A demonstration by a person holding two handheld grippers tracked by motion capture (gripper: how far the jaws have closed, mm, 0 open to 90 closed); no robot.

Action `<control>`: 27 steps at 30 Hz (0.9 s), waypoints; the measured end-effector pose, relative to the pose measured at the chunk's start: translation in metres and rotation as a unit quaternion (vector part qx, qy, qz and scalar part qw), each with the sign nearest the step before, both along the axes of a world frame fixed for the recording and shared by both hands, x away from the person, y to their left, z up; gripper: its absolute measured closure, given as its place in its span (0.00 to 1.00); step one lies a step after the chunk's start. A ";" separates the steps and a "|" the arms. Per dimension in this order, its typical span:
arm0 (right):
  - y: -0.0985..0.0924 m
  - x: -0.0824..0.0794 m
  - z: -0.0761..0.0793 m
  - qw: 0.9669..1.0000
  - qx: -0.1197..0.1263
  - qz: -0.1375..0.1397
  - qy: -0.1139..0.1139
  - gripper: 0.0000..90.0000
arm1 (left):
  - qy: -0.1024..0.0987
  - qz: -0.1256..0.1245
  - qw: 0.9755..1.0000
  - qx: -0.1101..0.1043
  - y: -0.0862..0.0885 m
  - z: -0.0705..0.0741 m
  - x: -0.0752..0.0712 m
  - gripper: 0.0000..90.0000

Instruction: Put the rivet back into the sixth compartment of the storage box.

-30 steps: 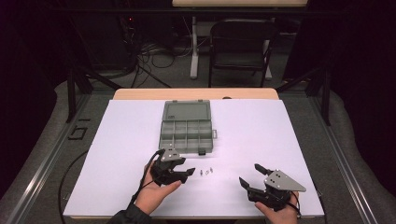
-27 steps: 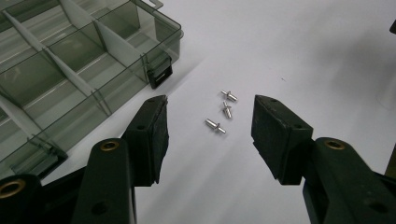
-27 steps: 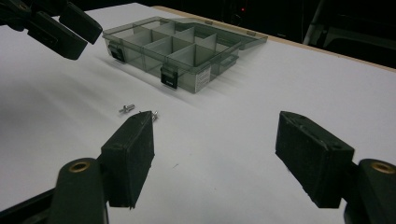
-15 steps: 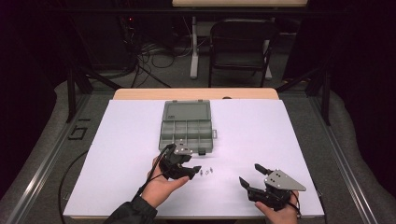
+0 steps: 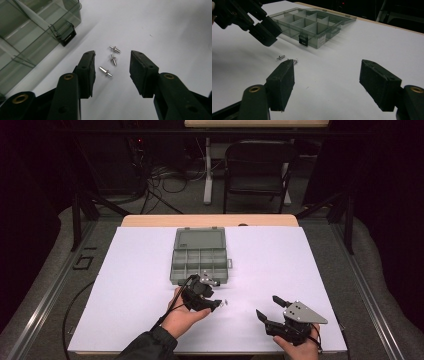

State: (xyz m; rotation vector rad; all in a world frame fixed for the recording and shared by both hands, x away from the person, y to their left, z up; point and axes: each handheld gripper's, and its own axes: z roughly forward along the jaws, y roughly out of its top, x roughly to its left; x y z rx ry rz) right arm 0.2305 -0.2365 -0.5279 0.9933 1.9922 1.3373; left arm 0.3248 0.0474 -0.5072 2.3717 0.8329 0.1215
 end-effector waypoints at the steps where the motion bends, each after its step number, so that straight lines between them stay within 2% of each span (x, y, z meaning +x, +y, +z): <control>1: 0.000 0.000 0.000 1.000 0.001 -0.001 0.001 0.31 | 0.002 -0.001 1.000 0.006 -0.003 -0.003 0.001 0.65; 6: -0.001 0.000 0.000 1.000 0.002 -0.001 0.001 0.31 | 0.003 0.001 1.000 0.018 -0.007 -0.008 0.004 0.68; 9: -0.001 0.000 0.001 1.000 0.002 0.000 0.002 0.31 | 0.012 0.004 1.000 0.024 -0.008 -0.013 0.006 0.69; 23: -0.001 0.000 0.001 1.000 0.001 0.001 0.003 0.31 | 0.040 0.016 0.999 0.031 -0.007 -0.019 0.011 0.75; 27: -0.001 0.000 0.001 1.000 0.002 0.001 0.003 0.31 | 0.060 0.022 0.998 0.028 -0.007 -0.021 0.014 0.76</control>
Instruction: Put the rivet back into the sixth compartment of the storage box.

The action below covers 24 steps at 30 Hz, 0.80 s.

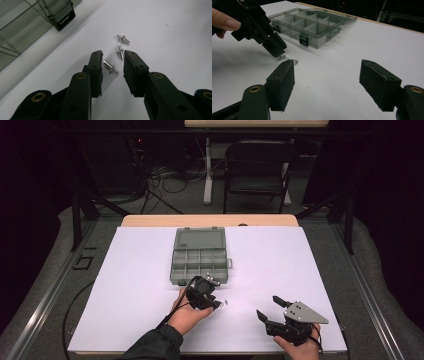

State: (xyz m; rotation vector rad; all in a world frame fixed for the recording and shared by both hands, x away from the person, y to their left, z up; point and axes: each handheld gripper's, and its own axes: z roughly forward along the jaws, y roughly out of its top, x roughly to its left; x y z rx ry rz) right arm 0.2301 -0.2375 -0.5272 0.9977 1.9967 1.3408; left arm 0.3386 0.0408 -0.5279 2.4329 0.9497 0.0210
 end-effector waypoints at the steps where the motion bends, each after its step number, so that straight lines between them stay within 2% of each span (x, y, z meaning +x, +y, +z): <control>1: 0.000 0.000 0.000 1.000 0.000 0.000 0.000 0.31 | 0.005 0.001 1.000 -0.001 0.000 -0.001 0.001 0.76; 13: 0.000 0.000 0.000 1.000 0.001 0.002 0.001 0.31 | 0.006 0.006 1.000 0.001 -0.002 -0.004 0.003 0.78; 18: 0.000 0.000 0.000 1.000 0.001 0.002 0.001 0.31 | 0.011 0.007 1.000 -0.007 -0.003 -0.005 0.002 0.76; 24: 0.000 0.000 0.000 1.000 0.001 0.001 0.000 0.31 | 0.014 0.005 1.000 0.006 -0.005 -0.007 0.002 0.79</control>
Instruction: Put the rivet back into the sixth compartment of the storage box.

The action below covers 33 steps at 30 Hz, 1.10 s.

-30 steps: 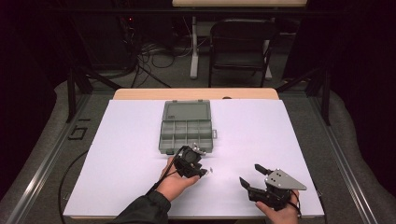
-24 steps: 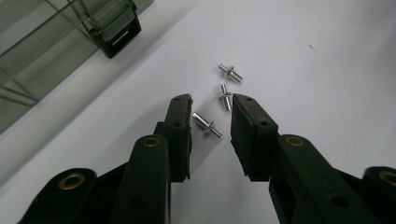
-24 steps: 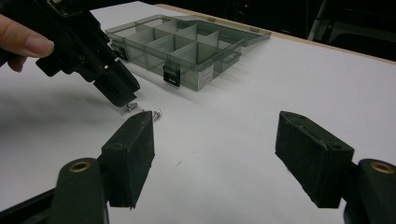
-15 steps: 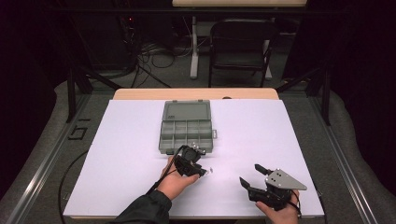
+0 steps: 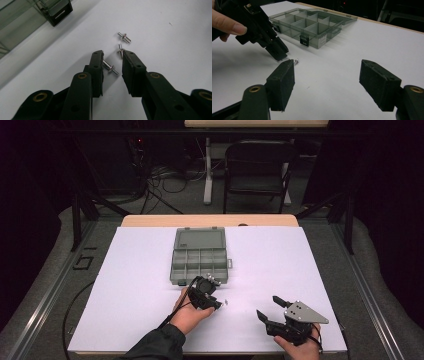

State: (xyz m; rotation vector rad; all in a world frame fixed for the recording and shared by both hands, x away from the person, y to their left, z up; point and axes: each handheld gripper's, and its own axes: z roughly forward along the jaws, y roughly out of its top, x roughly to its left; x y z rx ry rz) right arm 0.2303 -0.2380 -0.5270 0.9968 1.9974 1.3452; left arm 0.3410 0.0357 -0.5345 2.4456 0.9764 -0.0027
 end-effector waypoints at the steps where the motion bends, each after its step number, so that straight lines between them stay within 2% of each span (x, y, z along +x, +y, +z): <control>1: 0.000 0.000 0.000 1.000 0.000 0.000 0.000 0.31 | 0.000 0.000 1.000 0.001 0.000 0.000 0.000 0.79; 16: 0.000 0.001 0.000 1.000 0.001 0.001 0.001 0.31 | -0.011 0.001 1.000 0.015 0.000 -0.002 0.001 0.91; 32: -0.001 0.001 0.000 1.000 0.002 0.001 0.005 0.31 | -0.007 -0.003 1.000 0.010 0.001 0.000 0.001 0.92; 33: -0.001 0.001 0.000 1.000 0.001 0.000 0.006 0.32 | -0.009 -0.001 1.000 0.003 0.002 0.002 0.001 0.92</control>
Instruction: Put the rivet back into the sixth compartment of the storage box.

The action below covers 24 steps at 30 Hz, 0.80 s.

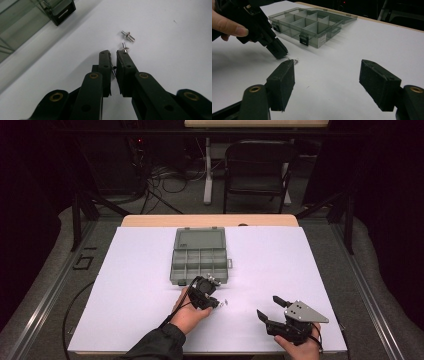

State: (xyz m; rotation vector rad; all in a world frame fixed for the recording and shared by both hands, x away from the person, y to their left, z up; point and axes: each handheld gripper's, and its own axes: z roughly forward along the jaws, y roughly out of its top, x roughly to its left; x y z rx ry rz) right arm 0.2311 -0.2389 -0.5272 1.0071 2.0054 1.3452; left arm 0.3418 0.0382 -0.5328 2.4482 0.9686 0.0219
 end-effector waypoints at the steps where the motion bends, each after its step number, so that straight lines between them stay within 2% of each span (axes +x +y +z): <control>1: 0.000 0.000 0.000 1.000 0.000 0.000 0.000 0.32 | -0.004 0.003 1.000 -0.009 0.002 0.004 0.000 0.92; 2: 0.000 0.000 0.000 1.000 0.000 0.000 0.000 0.32 | -0.004 0.003 1.000 -0.009 0.002 0.004 0.000 0.92; 5: 0.000 0.000 0.000 1.000 0.002 -0.001 -0.001 0.32 | -0.009 0.009 1.000 -0.028 0.011 0.015 -0.001 0.92; 14: 0.001 0.000 -0.001 1.000 0.001 -0.001 0.002 0.32 | -0.030 0.024 0.998 -0.057 0.034 0.042 -0.003 0.92; 24: 0.001 0.000 -0.001 1.000 0.001 -0.003 0.002 0.31 | -0.074 0.066 0.991 -0.085 0.059 0.069 -0.001 0.92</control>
